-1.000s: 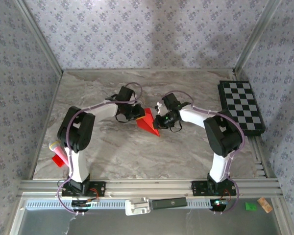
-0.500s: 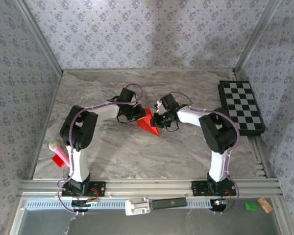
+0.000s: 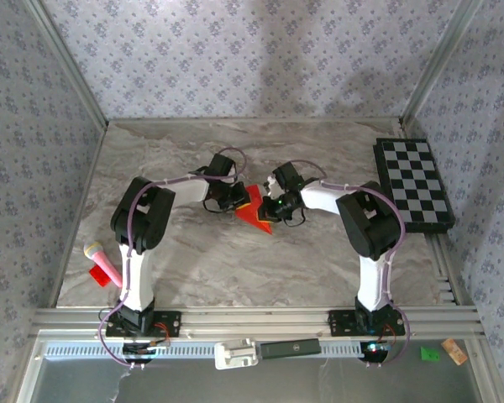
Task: Fold a paper plane with a square sheet of paper (pick it up from the middle)
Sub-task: Fourth fold the wing at the center of the table.
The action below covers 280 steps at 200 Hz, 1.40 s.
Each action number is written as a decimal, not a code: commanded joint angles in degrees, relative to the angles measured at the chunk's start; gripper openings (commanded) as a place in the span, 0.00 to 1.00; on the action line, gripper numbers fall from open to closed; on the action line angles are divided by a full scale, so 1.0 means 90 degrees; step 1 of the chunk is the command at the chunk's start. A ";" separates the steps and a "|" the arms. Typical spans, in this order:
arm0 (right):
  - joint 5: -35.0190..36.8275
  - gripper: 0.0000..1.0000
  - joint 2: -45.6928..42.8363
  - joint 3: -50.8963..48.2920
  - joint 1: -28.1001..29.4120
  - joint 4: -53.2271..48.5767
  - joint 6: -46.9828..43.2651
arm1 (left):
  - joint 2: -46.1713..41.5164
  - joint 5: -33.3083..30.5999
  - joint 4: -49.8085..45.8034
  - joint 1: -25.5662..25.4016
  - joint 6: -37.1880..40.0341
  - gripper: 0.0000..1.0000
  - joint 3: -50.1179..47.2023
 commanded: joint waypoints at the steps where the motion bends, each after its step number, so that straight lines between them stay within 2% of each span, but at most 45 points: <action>1: -0.0133 0.07 0.0080 0.0128 -0.0018 -0.0563 -0.0337 | 0.0260 -0.0580 -0.0735 -0.0052 -0.0063 0.11 0.0154; 81: -0.0289 0.07 -0.0407 -0.0622 -0.0179 -0.0902 -0.0635 | 0.0529 -0.0693 -0.0953 -0.0054 -0.0082 0.09 0.0239; 134: -0.0790 0.08 -0.0804 -0.1769 -0.0317 -0.0054 -0.0491 | 0.0558 -0.0572 -0.0806 -0.0061 -0.0059 0.08 0.0102; 190: -0.0294 0.08 -0.1850 -0.1761 -0.0399 0.0318 -0.0316 | 0.0234 -0.0292 -0.0696 -0.0105 0.0128 0.11 0.0440; 209: 0.0173 0.11 -0.2106 -0.1695 -0.0411 0.0720 -0.0098 | -0.0012 -0.0002 -0.0612 -0.0113 0.0097 0.15 0.0782; 220: 0.0406 0.16 -0.2080 -0.1600 -0.0427 0.0887 0.0000 | -0.0192 0.0017 -0.0600 -0.0105 0.0043 0.19 0.0949; 238: 0.0490 0.23 -0.1825 -0.1359 -0.0472 0.1141 0.0112 | -0.0523 -0.0282 -0.0763 -0.0030 -0.0062 0.32 0.1100; 255: 0.0608 0.32 -0.1535 -0.1122 -0.0495 0.1357 0.0269 | -0.0826 -0.0828 -0.1246 0.0199 -0.0290 0.37 0.1089; 280: 0.0538 0.39 -0.1071 -0.0747 -0.0515 0.1620 0.0325 | -0.1288 -0.0789 -0.0938 0.0650 -0.0648 0.47 0.0418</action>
